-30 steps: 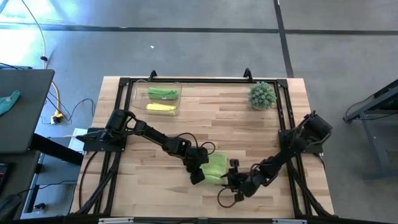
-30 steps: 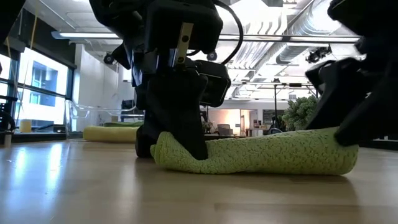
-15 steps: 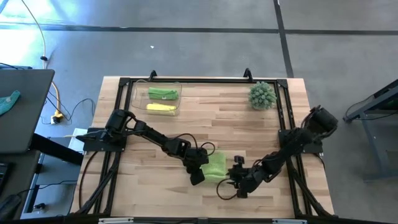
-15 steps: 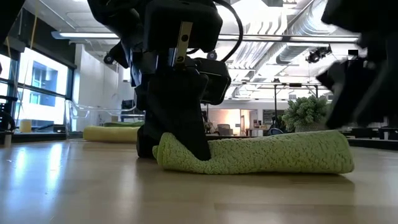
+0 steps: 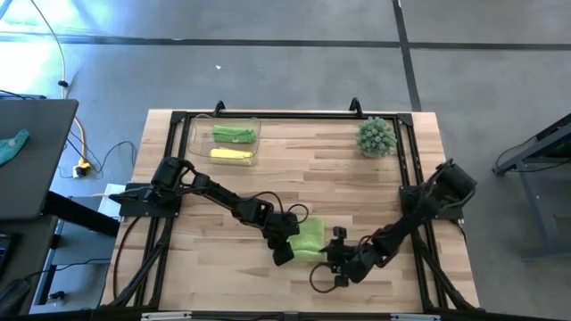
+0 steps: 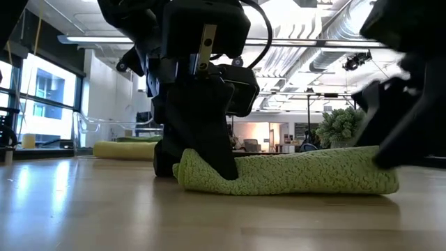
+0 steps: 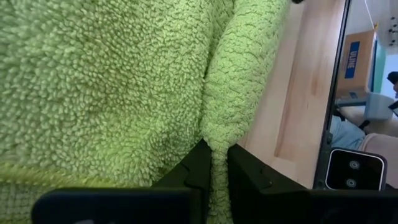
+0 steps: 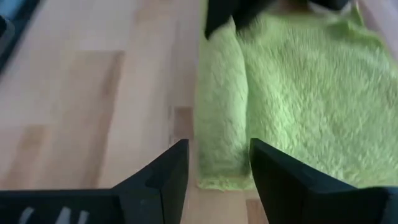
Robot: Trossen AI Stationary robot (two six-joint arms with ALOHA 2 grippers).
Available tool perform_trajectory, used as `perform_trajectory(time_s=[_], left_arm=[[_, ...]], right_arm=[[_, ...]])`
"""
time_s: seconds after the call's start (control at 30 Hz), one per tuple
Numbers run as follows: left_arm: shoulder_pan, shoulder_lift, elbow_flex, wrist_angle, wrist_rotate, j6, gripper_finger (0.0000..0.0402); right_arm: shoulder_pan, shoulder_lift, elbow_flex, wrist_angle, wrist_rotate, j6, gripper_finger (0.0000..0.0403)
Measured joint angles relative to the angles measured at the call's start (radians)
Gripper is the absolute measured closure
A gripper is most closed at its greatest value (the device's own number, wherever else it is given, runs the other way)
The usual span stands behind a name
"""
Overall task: Roll microfiber towels into tight, uniform cylinder then place into a basket
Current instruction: Roll the light green microfiber cloth
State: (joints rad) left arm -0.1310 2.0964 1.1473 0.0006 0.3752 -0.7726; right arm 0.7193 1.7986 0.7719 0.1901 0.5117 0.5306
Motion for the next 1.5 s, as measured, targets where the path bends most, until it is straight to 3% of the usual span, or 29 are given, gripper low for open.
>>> perform_trajectory(time_s=[0.33,0.63,1.0,1.3,1.4,1.5], left_arm=[[0.000,0.000,0.000,0.000,-0.001,0.002,0.0371],[0.000,0.000,0.000,-0.001,-0.001,0.001,0.0371],[0.000,0.000,0.000,0.001,0.000,-0.002,0.0371],[-0.001,0.000,0.000,0.004,-0.003,-0.008,0.0371],[-0.001,0.000,0.000,0.005,-0.003,-0.009,0.0371],[-0.001,0.000,0.000,0.005,-0.003,-0.009,0.0371]], right_arm=[[-0.033,0.056,0.001,-0.004,-0.021,0.012,0.0240],[-0.030,-0.083,-0.002,-0.056,-0.216,0.128,0.0240],[0.009,-0.013,-0.001,0.082,-0.055,-0.015,0.0240],[0.012,-0.056,-0.001,-0.187,-0.128,0.274,0.0240],[0.029,-0.095,-0.001,-0.163,-0.116,0.254,0.0240],[0.052,-0.106,-0.001,-0.063,-0.036,0.164,0.0240]])
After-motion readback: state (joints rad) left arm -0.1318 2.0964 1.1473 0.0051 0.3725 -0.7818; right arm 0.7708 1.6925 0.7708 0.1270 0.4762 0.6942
